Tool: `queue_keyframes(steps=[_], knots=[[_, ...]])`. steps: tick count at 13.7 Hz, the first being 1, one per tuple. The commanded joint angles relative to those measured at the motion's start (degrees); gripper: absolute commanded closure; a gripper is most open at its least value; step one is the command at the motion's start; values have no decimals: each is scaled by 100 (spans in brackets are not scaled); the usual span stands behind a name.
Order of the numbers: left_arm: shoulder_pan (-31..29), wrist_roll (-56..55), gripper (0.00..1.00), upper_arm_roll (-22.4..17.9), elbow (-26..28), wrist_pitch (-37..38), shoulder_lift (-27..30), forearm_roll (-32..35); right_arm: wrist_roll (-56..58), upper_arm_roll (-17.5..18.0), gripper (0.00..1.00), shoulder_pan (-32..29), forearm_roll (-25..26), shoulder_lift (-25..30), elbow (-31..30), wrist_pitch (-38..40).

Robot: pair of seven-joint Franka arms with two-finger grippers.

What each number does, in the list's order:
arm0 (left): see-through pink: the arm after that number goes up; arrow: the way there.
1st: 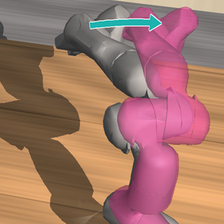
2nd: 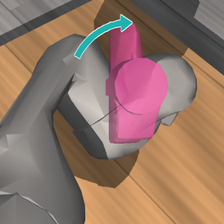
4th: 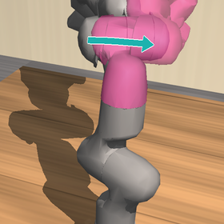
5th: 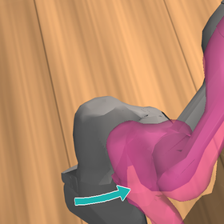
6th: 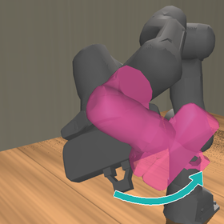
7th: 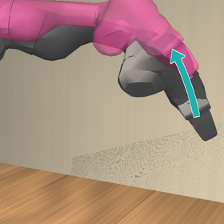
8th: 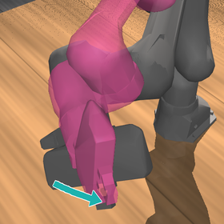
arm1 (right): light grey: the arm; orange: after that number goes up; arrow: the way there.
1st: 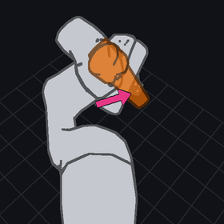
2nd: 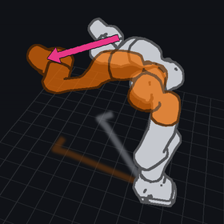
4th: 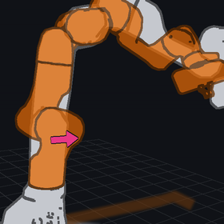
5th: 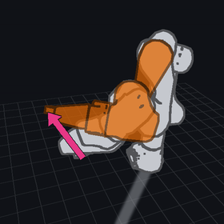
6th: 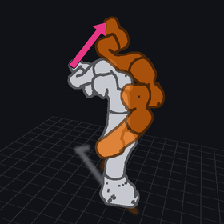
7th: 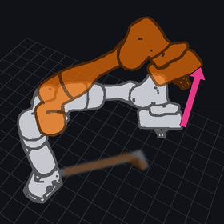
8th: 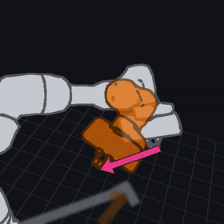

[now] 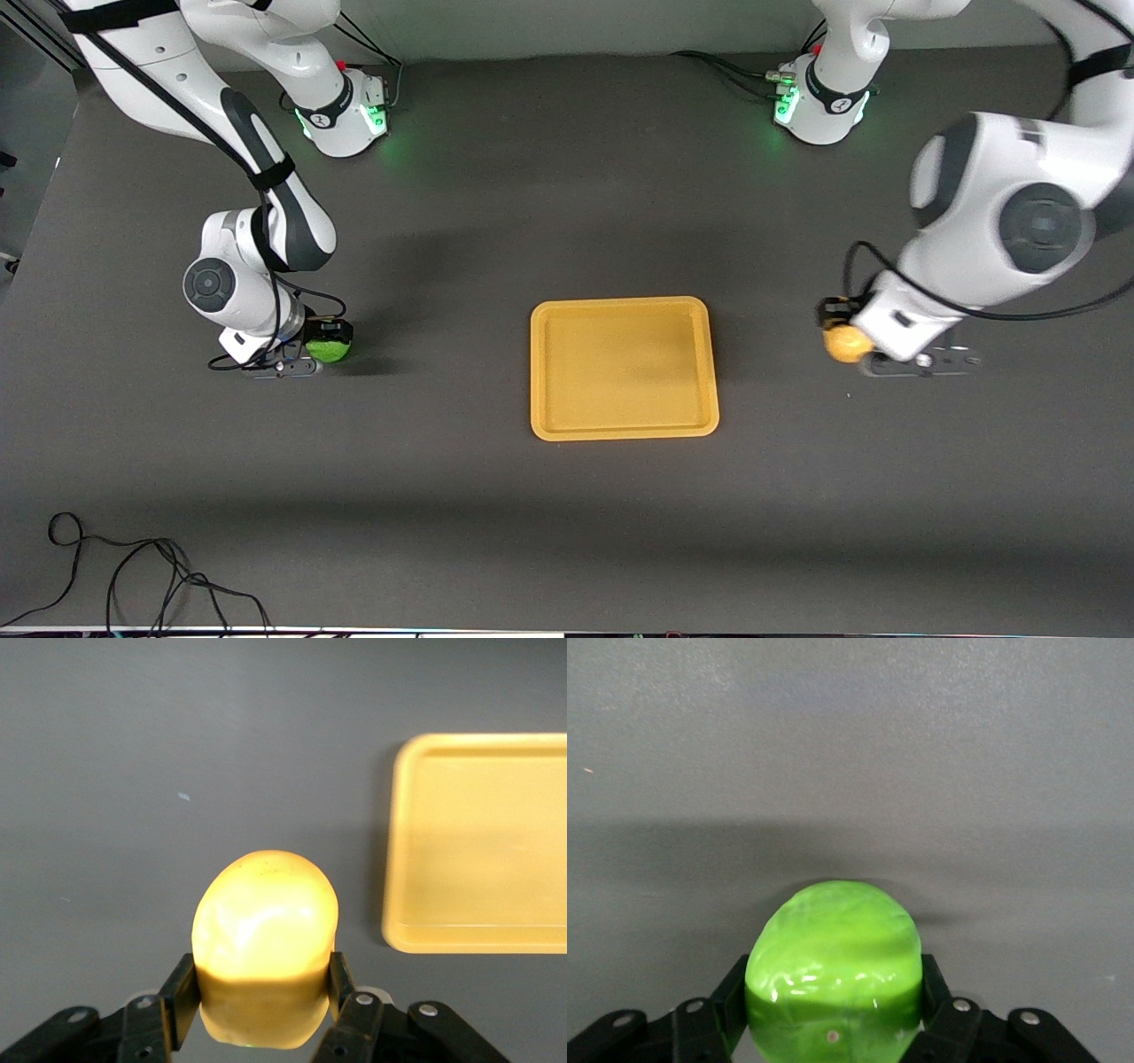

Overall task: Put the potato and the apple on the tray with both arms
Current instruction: 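Close the left gripper on the potato while the right gripper grasps the apple, then carry the potato onto the tray while the right gripper lifts the apple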

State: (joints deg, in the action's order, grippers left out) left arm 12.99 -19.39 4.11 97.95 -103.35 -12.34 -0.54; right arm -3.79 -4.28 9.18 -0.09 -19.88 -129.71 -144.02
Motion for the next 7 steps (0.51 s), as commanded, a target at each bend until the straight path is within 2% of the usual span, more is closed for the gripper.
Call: queue_keyframes(steps=[1,5,7], knots=[[659,-714,59,-103,-92,-193,-320,-16,-166,-29,48,111,-18,264,41,249],[1188,-1145,58,-103,-83,-781,-821,-25,-166,-20,56,304,-18,897,313,1023],[1329,-1173,58,-94,-74,-1080,-1154,-16,-192,-12,57,339,-9,995,751,1689]])
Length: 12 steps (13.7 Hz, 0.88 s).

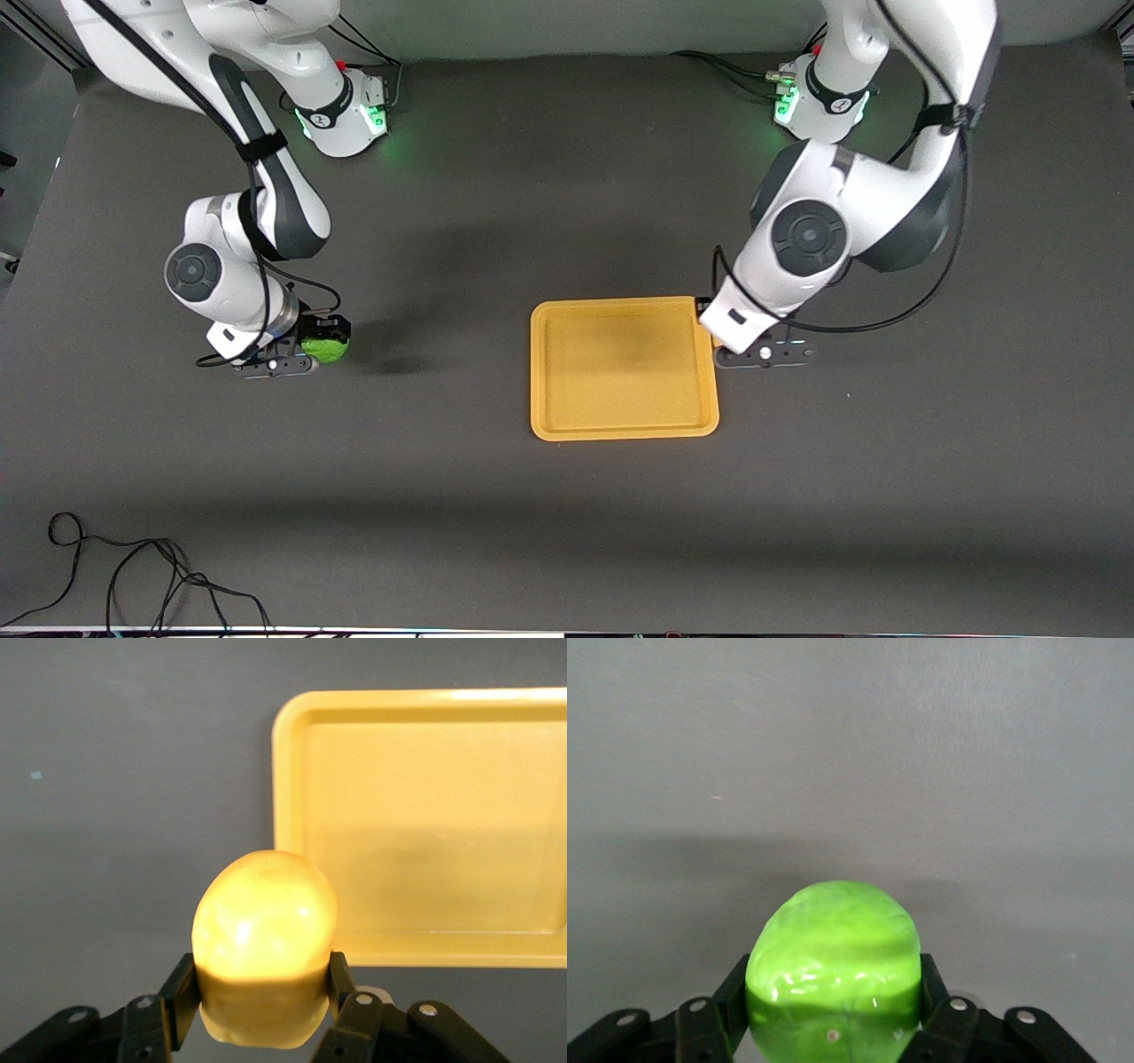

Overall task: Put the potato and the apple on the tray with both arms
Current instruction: 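Carry the potato onto the tray while the right gripper lifts the apple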

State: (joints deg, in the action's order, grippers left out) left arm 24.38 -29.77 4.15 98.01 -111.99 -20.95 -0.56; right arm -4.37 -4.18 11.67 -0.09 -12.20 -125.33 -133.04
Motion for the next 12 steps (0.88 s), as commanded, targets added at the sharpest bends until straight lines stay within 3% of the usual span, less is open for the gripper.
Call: queue_keyframes(steps=[1,5,8,12], knots=[[207,-134,58,-99,-71,-349,-426,-15,-143,-21,56,151,-9,227,569,908],[382,-292,58,-99,-62,-736,-822,29,-214,-21,57,642,-17,192,1195,1333],[418,-424,56,-99,-71,-991,-1059,47,-993,-21,57,1125,-26,-18,1703,1342],[498,-433,54,-107,-62,-1246,-1332,73,-1909,-21,57,1697,-35,-711,3029,2130]])
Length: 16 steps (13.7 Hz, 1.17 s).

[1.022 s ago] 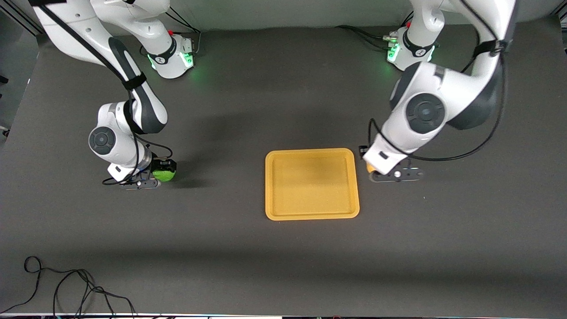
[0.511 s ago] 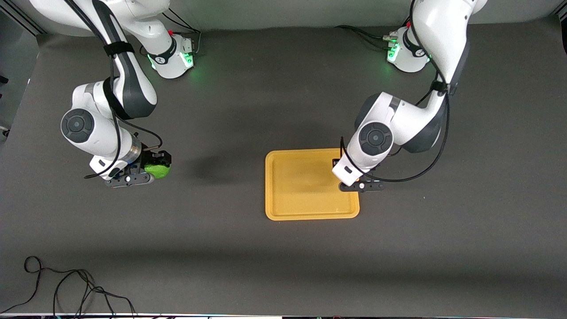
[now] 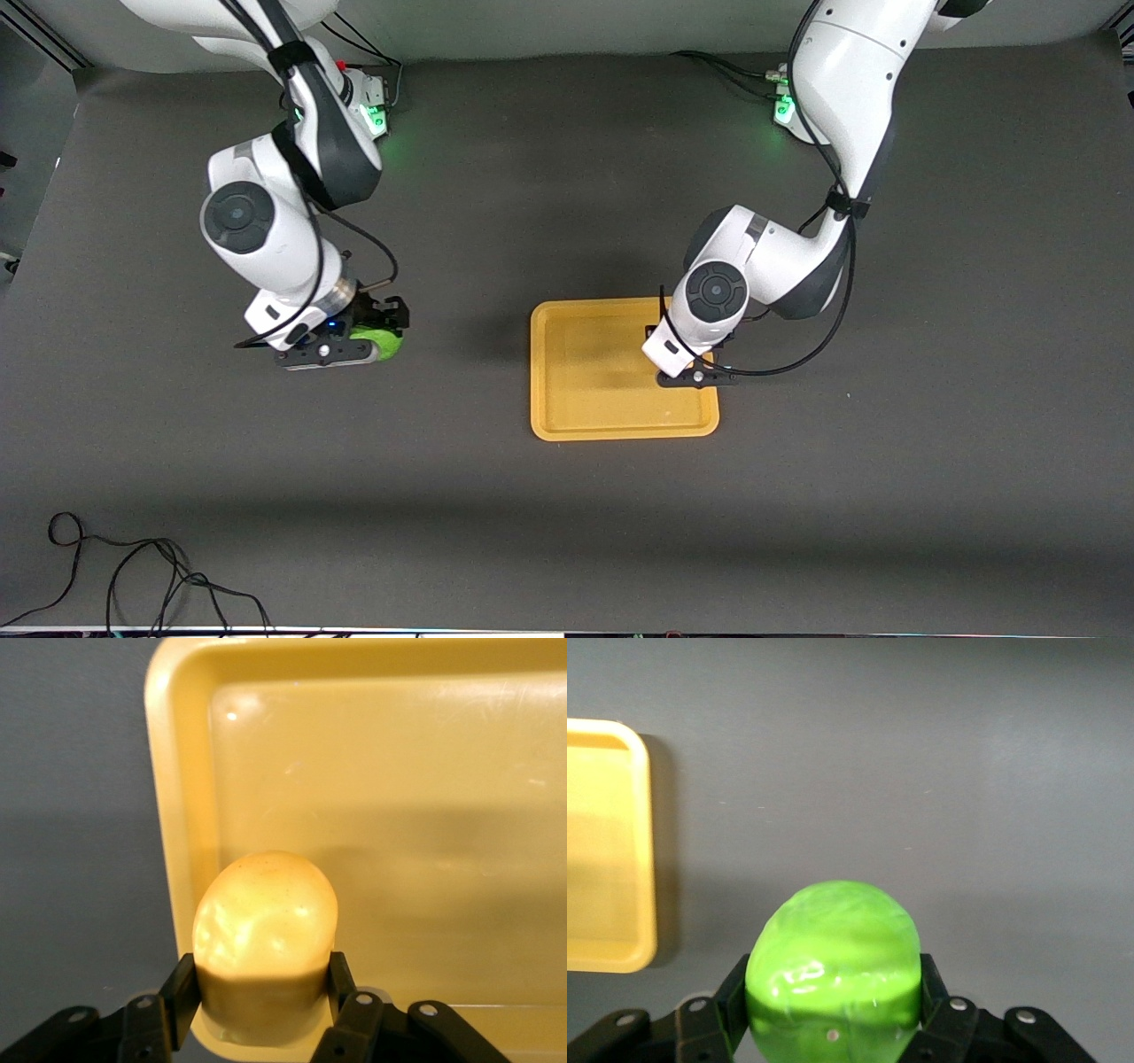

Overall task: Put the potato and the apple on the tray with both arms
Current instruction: 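Carry the potato onto the tray while the right gripper lifts the apple, then open the left gripper and withdraw it while the right gripper nears the tray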

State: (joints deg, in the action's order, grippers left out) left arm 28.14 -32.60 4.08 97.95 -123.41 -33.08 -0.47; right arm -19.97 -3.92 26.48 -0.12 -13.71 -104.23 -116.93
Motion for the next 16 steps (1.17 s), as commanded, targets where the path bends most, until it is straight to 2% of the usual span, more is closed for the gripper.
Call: queue_keyframes(steps=[1,4,5,7,11,14,16], knots=[[139,-150,54,-100,-66,-139,-155,65,-419,-30,57,234,-49,-711,1140,618],[166,-150,49,-100,-66,-226,-286,135,-639,23,57,480,-364,-1062,1509,619],[174,-150,39,-100,-66,-244,-295,144,-640,23,57,481,-575,-1220,1729,619],[174,-142,0,-100,-66,-245,-296,144,-675,31,57,516,-875,-1458,2055,602],[104,-124,0,-109,-74,-131,-86,258,-710,40,58,551,-972,-1609,2126,479],[-18,-28,0,-257,-66,447,642,267,-710,40,58,568,-972,-1670,2126,374],[-351,252,0,-276,-57,939,1266,267,-806,40,58,726,-981,-1714,2126,216]])
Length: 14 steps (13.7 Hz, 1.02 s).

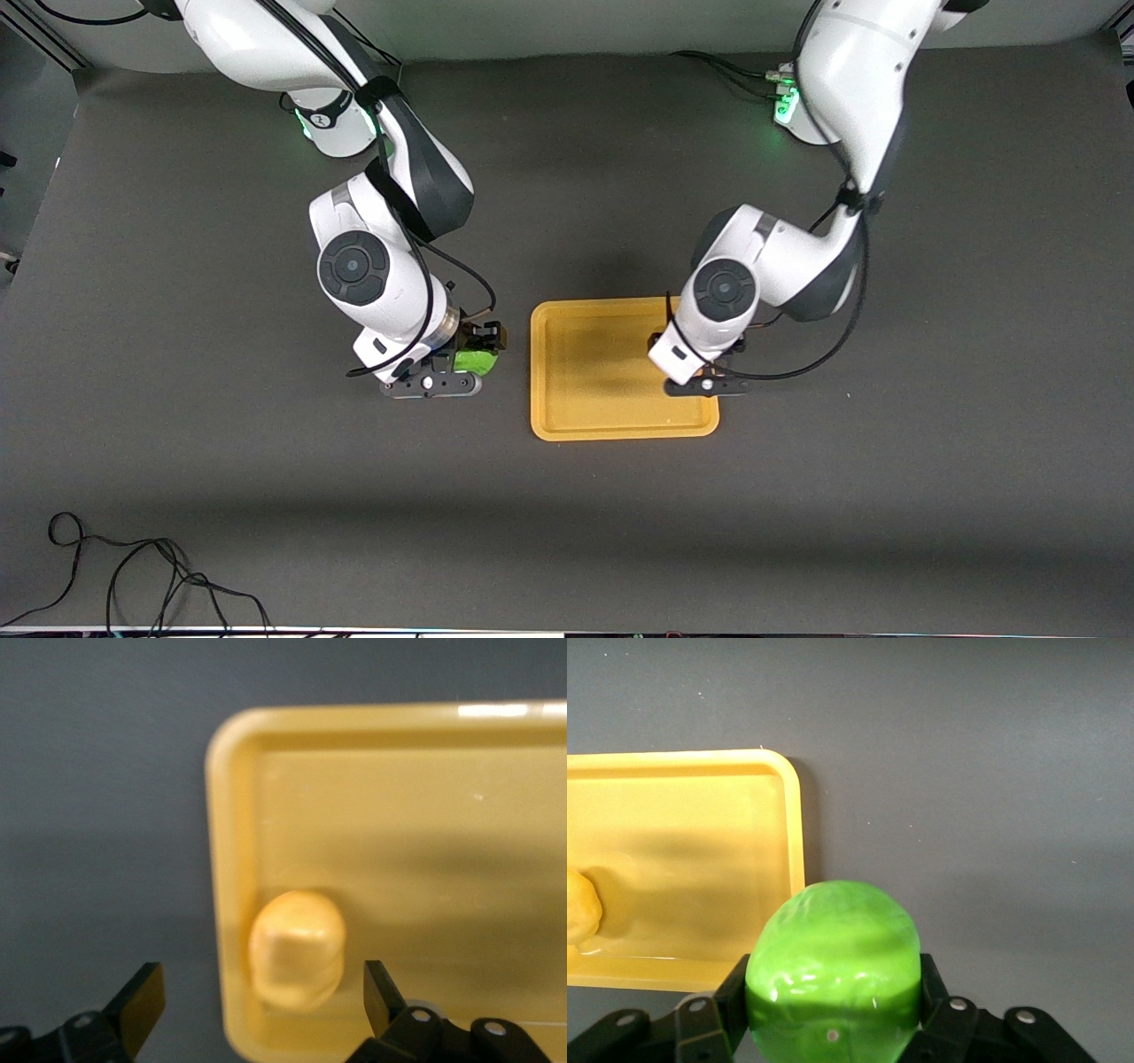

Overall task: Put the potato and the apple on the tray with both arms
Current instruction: 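Open the left gripper and withdraw it while the right gripper nears the tray, then lower the apple onto the tray beside the potato and open the right gripper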

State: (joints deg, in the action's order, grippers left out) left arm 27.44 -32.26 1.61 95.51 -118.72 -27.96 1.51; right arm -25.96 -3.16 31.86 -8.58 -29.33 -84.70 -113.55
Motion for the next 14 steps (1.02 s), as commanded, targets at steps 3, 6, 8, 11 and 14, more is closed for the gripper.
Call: queue_keyframes(steps=[3,6,8,11,14], knots=[[-1019,1018,0,-21,187,1156,1633,-1,-549,-26,58,268,-126,-397,278,-413],[-1626,1730,0,-21,187,1614,2241,-220,-997,-26,61,698,-109,-1073,1066,-422],[-1934,2336,0,-29,187,1992,2461,-248,-1480,-26,61,847,-109,-1617,1726,-509],[-2181,2637,0,-38,187,2502,2769,-257,-1807,-26,61,980,-100,-2409,2334,-1045],[-2392,2848,0,-38,187,2670,2849,-248,-1973,-26,61,1190,-65,-2771,2335,-1450]])
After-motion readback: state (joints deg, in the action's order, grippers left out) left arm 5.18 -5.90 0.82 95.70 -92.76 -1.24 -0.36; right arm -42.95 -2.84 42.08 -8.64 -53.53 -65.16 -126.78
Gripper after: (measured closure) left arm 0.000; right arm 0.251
